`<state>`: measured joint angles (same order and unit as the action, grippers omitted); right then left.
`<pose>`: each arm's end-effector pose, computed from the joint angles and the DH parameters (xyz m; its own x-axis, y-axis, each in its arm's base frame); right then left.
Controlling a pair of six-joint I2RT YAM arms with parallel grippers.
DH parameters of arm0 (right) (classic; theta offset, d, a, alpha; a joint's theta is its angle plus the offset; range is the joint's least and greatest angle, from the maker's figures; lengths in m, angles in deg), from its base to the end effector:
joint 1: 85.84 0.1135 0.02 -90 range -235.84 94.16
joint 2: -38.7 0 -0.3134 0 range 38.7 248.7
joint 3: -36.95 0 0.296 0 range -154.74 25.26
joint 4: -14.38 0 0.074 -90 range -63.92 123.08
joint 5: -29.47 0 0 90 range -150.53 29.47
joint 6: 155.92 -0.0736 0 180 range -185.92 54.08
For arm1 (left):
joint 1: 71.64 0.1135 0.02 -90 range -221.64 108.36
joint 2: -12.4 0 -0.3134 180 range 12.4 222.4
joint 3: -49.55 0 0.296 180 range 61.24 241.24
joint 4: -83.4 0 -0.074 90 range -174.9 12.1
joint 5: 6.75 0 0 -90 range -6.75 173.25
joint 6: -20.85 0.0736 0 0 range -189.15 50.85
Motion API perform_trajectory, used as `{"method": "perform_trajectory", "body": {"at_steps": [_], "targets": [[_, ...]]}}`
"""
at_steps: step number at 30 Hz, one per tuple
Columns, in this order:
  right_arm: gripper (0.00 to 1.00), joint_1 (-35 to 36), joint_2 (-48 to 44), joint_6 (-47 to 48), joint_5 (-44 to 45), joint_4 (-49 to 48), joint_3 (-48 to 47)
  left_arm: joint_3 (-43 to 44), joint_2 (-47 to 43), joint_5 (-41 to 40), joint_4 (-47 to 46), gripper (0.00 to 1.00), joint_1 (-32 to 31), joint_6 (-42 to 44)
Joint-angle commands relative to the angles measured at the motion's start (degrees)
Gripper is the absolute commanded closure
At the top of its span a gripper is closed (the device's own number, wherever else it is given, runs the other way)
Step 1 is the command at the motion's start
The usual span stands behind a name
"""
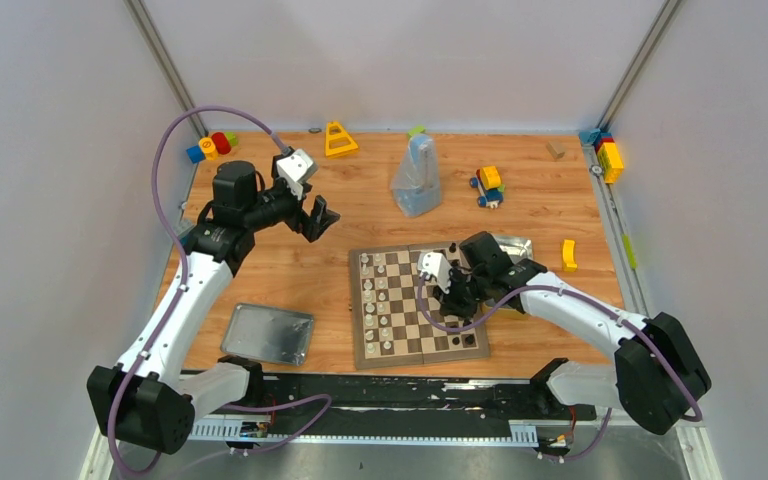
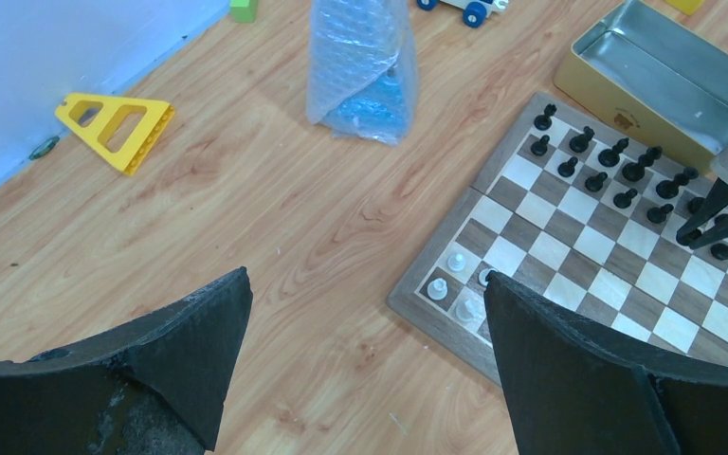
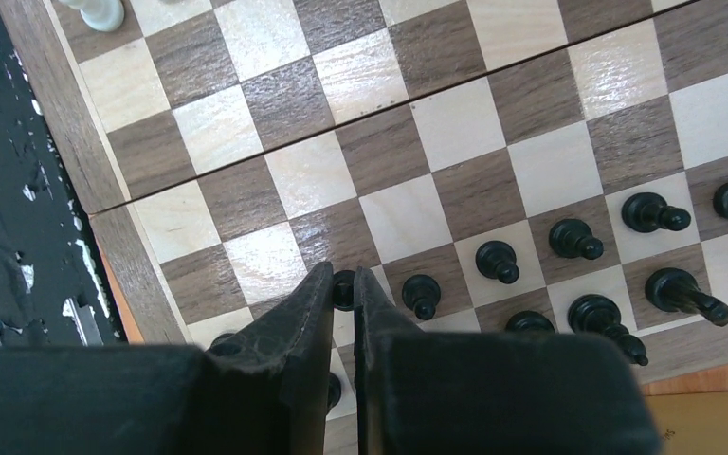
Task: Set up the chess pieces on the board
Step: Place the chess piece on the chessboard.
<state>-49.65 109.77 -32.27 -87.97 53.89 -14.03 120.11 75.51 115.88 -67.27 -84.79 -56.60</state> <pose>0.1953 0.1849 0.1881 -0.1848 -0.7445 -0.6415 -0.9786 0.1994 0.0505 0.2811 -0.1064 0.3807 -0.2067 0.2362 -0.9495 0.7415 0.6710 0.0055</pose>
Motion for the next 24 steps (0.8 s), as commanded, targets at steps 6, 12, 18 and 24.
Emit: {"method": "perform_trajectory", "body": {"at_steps": [6, 12, 18, 24], "targets": [[0.95, -0.27, -0.81, 3.13, 0.88, 1.41, 0.99, -0.48, -1.6, 0.73, -1.59, 0.0, 0.27, 1.1], [0.95, -0.52, -1.31, 3.53, 1.42, 1.49, 1.76, -0.83, -1.66, 0.76, -1.88, 0.0, 0.31, 1.16], [0.95, -0.84, -1.46, 3.44, 1.22, 1.46, 1.85, -1.04, -1.59, 0.92, -2.18, 0.0, 0.31, 0.98], [0.94, -1.2, -1.5, 3.53, 1.12, 1.59, 2.11, -0.95, -1.45, 1.0, -2.27, 0.0, 0.31, 0.98]]}}
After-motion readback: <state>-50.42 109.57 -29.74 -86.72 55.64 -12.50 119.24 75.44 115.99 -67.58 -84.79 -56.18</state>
